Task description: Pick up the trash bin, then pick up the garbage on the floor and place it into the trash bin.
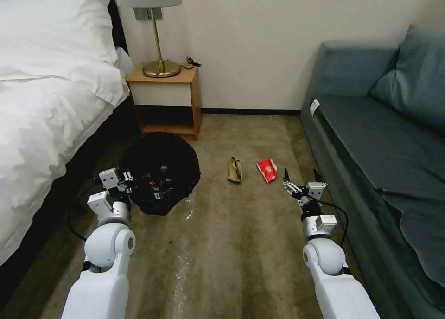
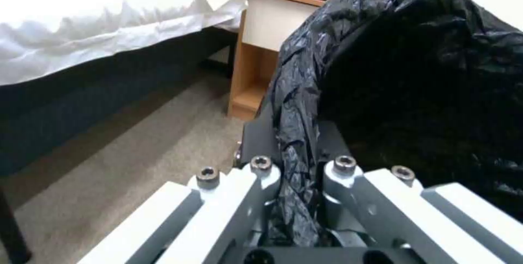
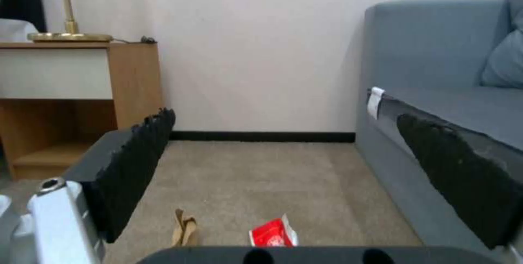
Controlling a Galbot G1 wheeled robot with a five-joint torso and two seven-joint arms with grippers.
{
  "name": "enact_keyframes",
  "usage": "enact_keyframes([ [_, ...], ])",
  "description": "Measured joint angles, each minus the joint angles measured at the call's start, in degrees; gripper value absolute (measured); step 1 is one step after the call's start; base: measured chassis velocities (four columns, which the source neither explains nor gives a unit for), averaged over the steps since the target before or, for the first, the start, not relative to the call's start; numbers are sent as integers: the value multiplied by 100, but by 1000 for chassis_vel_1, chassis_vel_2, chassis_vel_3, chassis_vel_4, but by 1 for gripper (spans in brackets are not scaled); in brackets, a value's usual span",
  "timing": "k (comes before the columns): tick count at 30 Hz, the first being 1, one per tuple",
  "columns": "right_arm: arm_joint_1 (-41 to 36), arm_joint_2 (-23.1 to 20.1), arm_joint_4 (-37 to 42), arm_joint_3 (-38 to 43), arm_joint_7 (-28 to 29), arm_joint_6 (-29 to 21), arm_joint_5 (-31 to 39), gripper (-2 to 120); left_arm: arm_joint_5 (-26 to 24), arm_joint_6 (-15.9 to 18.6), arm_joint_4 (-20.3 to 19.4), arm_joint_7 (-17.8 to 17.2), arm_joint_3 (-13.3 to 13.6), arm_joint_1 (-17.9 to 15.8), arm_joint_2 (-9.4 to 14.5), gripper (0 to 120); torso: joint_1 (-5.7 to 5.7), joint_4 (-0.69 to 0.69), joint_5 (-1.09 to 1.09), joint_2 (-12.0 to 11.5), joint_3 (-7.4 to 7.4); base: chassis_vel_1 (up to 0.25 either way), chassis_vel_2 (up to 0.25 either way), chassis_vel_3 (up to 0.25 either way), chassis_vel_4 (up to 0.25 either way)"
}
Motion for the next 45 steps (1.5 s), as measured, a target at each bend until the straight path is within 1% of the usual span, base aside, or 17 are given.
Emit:
enact_keyframes([
  [5, 39, 24, -62, 13, -31, 17, -4, 100, -1, -7, 25, 10, -29, 5, 10, 4, 0, 0, 0, 0, 0, -115, 99, 101, -103],
  [21, 78, 8, -137, 18, -53, 30, -30, 100, -33, -32, 62, 24, 0, 10, -1, 4, 0, 0, 0, 0, 0, -126, 119, 118, -114],
  [31, 95, 42, -162, -6, -67, 30, -39, 100, -61, 84, 40, 248, -55, 91, 64, 4, 0, 0, 0, 0, 0, -124, 109, 113, -121],
  [45, 161, 56, -399, -178, -91, 35, -156, 100, -76, 95, 52, 283, -117, 105, 117, 4, 0, 0, 1, 0, 0, -116, 118, 118, -116],
])
